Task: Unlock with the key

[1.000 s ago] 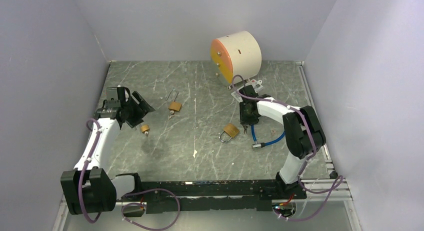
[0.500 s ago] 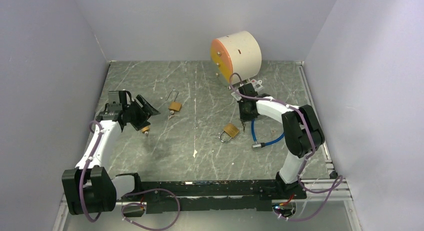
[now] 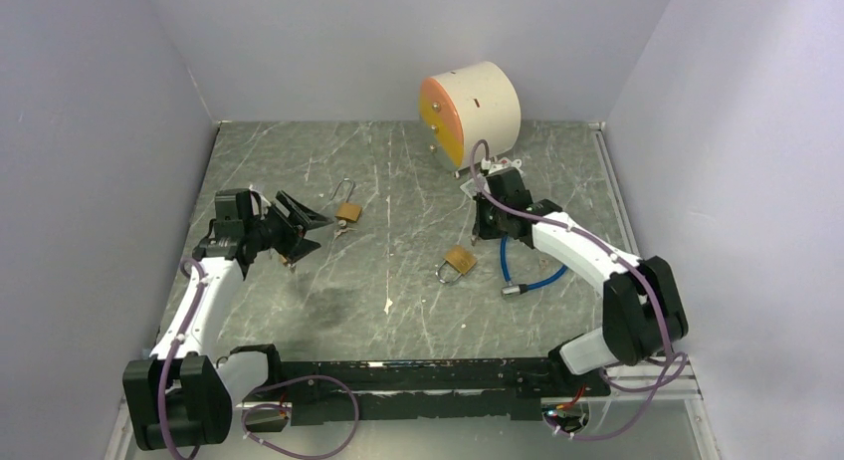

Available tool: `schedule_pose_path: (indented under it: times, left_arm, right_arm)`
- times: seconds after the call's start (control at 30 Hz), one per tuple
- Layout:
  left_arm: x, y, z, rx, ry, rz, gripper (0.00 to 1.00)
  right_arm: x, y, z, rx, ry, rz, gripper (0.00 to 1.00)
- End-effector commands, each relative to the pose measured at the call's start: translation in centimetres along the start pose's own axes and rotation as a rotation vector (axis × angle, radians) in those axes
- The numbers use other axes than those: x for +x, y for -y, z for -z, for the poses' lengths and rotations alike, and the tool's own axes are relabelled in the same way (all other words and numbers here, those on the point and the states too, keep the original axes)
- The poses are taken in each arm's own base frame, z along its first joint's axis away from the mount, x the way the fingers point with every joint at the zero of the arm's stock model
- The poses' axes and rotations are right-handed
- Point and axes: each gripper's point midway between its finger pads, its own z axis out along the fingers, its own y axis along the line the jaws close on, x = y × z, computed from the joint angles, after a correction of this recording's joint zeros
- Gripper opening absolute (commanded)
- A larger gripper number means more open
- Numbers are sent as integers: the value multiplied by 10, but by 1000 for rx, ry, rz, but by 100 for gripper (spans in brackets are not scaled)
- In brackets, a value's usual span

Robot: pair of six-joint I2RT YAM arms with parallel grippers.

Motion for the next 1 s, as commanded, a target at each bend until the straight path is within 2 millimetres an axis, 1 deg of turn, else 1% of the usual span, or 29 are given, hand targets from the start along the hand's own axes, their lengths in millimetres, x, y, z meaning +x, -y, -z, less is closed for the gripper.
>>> schedule_pose_path:
  times: [0.0,0.1,0.13,0.2,0.27,0.4,0.57,0.67,0.73,0.87,0.97]
  left_arm:
    - [15,34,6,135,-79,119,75]
    - [29,46,6,139,-148,237,76]
    - [36,51,5,135,-176,259,76]
    - [46,61,4,128,-212,305,78]
    - [57,69,1,122,-248,363,79]
    - [76,91,-4,140,-328,455,81]
    - [92,105,-7,142,-399,605,84]
    - [100,107,-9,137,-435,669,84]
    - [107,111,-9,137,-470,672,84]
    - [119,118,-5,85,-559,591,85]
    - [120,121,-4,63,-574,587,83]
  right_arm:
    - [-22,-43,29,-207,87,1,0]
    - [-34,-75,55,-372,137,-19,0]
    - [-38,-85,64,-424,156,-32,0]
    - [-47,-108,84,-543,190,-46,0]
    - [-51,-134,104,-657,214,-35,0]
    - [-51,-178,132,-804,243,61,0]
    - [-45,-221,159,-953,279,160,0]
    - [-45,-237,169,-990,289,192,0]
    - [-46,-244,172,-1000,292,203,0]
    - [-49,-252,173,-995,299,224,0]
    - [-53,-256,174,-990,316,240,0]
